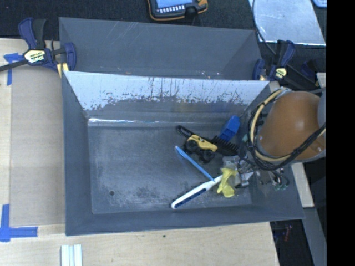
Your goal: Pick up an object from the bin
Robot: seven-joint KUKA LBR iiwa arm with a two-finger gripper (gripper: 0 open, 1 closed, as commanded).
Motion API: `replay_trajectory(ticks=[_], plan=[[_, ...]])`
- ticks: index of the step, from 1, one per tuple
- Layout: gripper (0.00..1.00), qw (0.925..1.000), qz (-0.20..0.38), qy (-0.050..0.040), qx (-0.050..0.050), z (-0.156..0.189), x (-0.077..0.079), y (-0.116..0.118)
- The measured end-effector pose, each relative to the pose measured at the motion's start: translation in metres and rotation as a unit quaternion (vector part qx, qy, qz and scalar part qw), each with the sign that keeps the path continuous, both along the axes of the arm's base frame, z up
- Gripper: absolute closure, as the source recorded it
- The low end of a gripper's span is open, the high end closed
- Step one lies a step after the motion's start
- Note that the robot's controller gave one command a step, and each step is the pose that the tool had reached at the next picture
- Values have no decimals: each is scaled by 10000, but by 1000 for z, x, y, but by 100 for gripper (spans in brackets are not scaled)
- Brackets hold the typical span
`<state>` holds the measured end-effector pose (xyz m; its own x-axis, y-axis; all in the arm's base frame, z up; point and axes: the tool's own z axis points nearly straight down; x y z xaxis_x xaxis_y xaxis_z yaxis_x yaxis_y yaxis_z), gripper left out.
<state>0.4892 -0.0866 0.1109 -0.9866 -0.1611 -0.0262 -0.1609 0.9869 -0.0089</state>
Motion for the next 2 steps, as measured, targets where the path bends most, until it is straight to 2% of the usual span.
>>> replay_trajectory(ticks=[1,2], plan=[[100,10000,-2,2,0,38,0,0],[100,10000,-8,-35,-8,76,2,0]])
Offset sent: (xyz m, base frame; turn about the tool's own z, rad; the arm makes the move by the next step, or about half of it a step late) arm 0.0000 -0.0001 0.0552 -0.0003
